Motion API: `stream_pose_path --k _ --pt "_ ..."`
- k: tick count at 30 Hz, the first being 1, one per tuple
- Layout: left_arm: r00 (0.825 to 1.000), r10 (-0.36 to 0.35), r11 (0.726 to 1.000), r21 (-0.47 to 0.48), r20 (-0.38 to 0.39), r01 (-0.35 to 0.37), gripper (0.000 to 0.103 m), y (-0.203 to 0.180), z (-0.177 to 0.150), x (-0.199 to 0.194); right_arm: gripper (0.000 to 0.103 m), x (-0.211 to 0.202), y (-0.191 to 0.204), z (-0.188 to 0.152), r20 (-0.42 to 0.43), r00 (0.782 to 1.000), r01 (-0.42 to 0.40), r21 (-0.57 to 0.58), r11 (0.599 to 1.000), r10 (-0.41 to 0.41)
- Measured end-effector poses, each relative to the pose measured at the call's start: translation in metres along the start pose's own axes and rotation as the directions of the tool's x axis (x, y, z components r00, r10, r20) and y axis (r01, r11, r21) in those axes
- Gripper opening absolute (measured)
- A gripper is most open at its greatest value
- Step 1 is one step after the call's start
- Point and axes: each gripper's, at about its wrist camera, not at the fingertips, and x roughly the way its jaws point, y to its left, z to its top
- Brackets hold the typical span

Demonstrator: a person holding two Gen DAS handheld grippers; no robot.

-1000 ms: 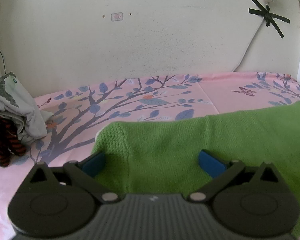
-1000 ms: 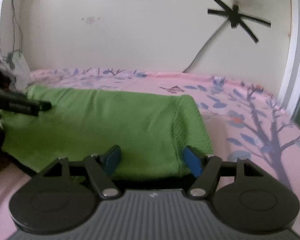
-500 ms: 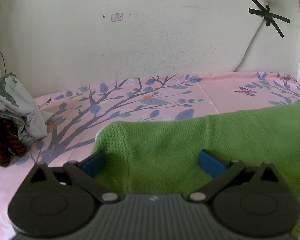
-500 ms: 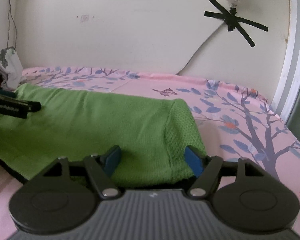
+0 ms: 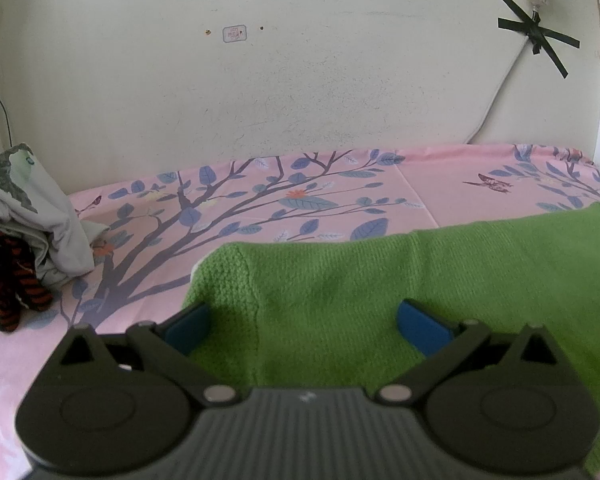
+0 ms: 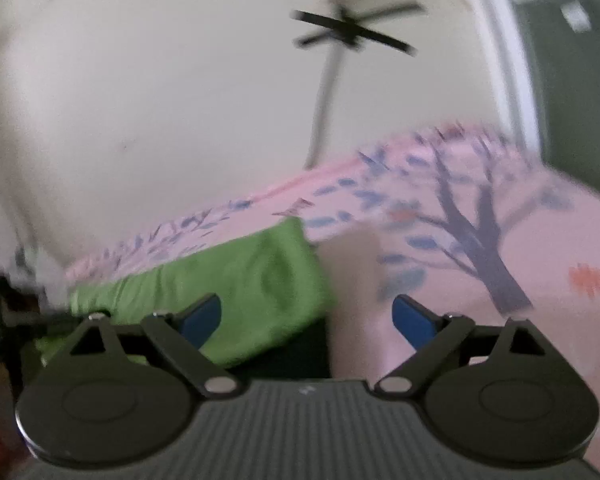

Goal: Fold small clothes

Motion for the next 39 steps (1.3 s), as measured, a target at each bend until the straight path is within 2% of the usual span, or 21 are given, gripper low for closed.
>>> stream_pose_path --k 2,5,11,15,19,21,25,29,33,36,38,39 --pt "1.000 0.000 1.000 -0.001 0.000 0.000 0.103 0.000 0.000 0.000 0.088 0.007 -0.015 0.000 -0.052 0.999 -0.005 0.104 0.995 0.010" --pt "1.000 -0.002 1.000 -0.003 0.000 0.002 0.103 0.000 -0.001 0.000 0.091 0.010 -0.017 -0.001 -0.046 0.998 -0.026 0.141 0.990 0.033" --pt "1.000 -0.005 1.000 -0.007 0.000 0.005 0.103 0.000 0.000 -0.001 0.092 0.018 0.000 -0.003 -0.067 0.997 -0.018 0.073 0.997 0.022" --pt "1.000 -0.005 1.000 -0.008 0.000 0.005 0.103 0.000 0.000 -0.002 0.088 0.022 0.011 -0.007 -0.081 0.996 -0.023 0.030 0.999 0.025" --pt "1.000 -0.005 1.000 -0.010 0.000 0.005 0.103 -0.001 0.000 -0.002 0.080 0.030 0.018 -0.008 -0.108 0.991 -0.078 0.055 0.995 0.083" --pt "1.000 -0.005 1.000 -0.011 0.000 0.005 0.103 -0.001 0.000 -0.002 0.080 0.034 0.021 -0.008 -0.120 0.985 -0.112 0.083 0.990 0.121" --pt "1.000 -0.015 1.000 -0.021 0.002 0.015 0.103 0.000 0.000 -0.004 0.080 0.041 0.004 -0.006 -0.123 0.959 -0.218 0.254 0.942 0.255" --pt "0.998 -0.054 0.997 -0.054 0.020 0.055 0.103 0.007 0.000 -0.008 0.065 0.040 -0.012 -0.003 -0.124 0.953 -0.223 0.334 0.916 0.277" --pt "0.985 -0.147 0.977 -0.142 0.087 0.158 0.101 0.026 -0.003 -0.020 0.064 0.042 -0.008 -0.001 -0.140 0.955 -0.209 0.312 0.927 0.262" --pt "0.966 -0.229 0.948 -0.197 0.123 0.250 0.089 0.038 -0.005 -0.025 0.065 0.044 -0.005 0.002 -0.141 0.955 -0.211 0.297 0.931 0.262" --pt "0.948 -0.293 0.922 -0.226 0.123 0.315 0.066 0.042 -0.005 -0.024 0.061 0.047 -0.006 0.002 -0.143 0.954 -0.211 0.300 0.930 0.262" --pt "0.947 -0.296 0.921 -0.225 0.125 0.318 0.061 0.041 -0.005 -0.024 0.055 0.047 -0.006 0.001 -0.146 0.953 -0.212 0.302 0.930 0.264"
